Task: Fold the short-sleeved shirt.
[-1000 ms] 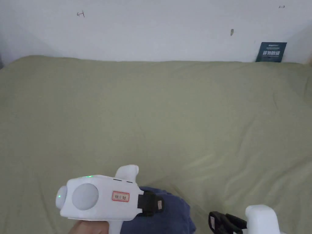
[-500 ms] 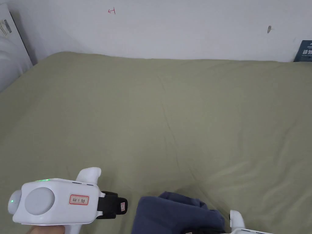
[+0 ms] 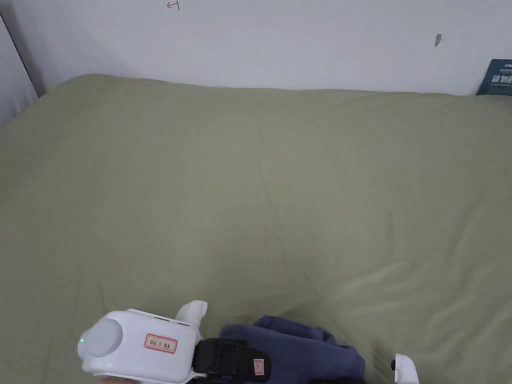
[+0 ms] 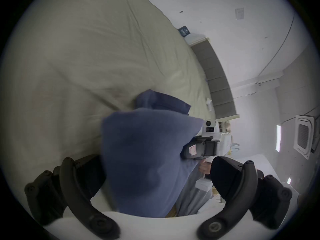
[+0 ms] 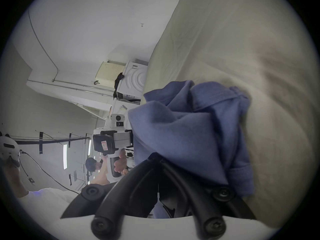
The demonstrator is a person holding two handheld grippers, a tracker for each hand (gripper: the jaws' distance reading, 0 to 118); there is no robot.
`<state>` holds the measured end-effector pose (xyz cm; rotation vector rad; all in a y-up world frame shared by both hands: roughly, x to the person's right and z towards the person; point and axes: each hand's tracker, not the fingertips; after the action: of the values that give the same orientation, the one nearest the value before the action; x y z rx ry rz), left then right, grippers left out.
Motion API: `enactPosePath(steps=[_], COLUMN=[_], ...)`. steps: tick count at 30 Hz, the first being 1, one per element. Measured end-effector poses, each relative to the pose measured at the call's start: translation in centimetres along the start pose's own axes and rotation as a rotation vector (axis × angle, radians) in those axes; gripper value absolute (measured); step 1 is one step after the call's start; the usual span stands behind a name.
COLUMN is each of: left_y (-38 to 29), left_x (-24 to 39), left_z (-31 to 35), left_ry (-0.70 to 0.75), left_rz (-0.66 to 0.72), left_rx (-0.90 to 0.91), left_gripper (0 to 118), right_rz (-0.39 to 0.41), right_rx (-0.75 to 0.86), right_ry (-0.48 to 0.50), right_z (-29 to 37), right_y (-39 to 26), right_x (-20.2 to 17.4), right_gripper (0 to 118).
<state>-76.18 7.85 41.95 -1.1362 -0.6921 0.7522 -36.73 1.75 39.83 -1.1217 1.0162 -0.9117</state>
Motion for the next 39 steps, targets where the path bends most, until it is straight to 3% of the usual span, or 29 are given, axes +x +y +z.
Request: enactPosePath(steps=[3, 4, 5, 6, 11, 14, 23, 30, 31, 33, 34, 39], left_y=[0.3, 0.4, 0.4, 0.4, 0.2, 1.5, 6.4, 9.1, 9.1, 9.3, 9.4, 7.2], left_x=[-1.2, -1.1, -1.0, -1.0, 0.5, -0.4, -8.1, -11.4, -11.6, -12.9, -13.4, -10.8], left_z=[-0.5, -0.3, 0.2, 0.8, 2.3, 5.9, 27.1, 32.2, 32.3, 32.7, 33.0, 33.5], left_ry=[-0.016, -0.008, 0.037, 0.136, 0.108, 0.144, 0.606, 0.751, 0.741, 0.802, 0.835, 0.936], left_rz=[0.013, 0.034, 0.036, 0.011, 0.012, 0.03, 0.1, 0.155, 0.155, 0.138, 0.125, 0.078], left_rx=[0.026, 0.046, 0.063, 0.082, 0.048, 0.073, 0.239, 0.264, 0.264, 0.258, 0.258, 0.325], left_gripper=[114, 92, 50, 28, 29, 29, 29, 30, 44, 101, 118, 118], right_rz=[-0.005, -0.003, 0.008, 0.032, 0.181, 0.22, 0.309, 0.318, 0.317, 0.317, 0.316, 0.345], right_rx=[0.009, 0.01, 0.009, 0.009, 0.004, 0.013, 0.101, 0.15, 0.156, 0.159, 0.16, 0.151], right_ry=[-0.006, -0.014, -0.029, -0.054, -0.185, -0.184, -0.244, -0.304, -0.308, -0.313, -0.316, -0.326], right_z=[0.3, 0.4, 0.5, 0.6, 0.5, 0.8, 2.7, 3.6, 3.7, 3.7, 3.8, 3.9], right_y=[-0.1, 0.0, 0.0, 0.1, 0.5, 1.1, 3.8, 5.2, 5.2, 5.3, 5.4, 5.6], right_x=[-0.2, -0.4, -0.7, -1.2, -4.9, -6.5, -9.5, -10.2, -10.2, -10.2, -10.2, -10.8], right_gripper=[2, 2, 2, 2, 2, 2, 2, 2, 2, 2, 2, 2])
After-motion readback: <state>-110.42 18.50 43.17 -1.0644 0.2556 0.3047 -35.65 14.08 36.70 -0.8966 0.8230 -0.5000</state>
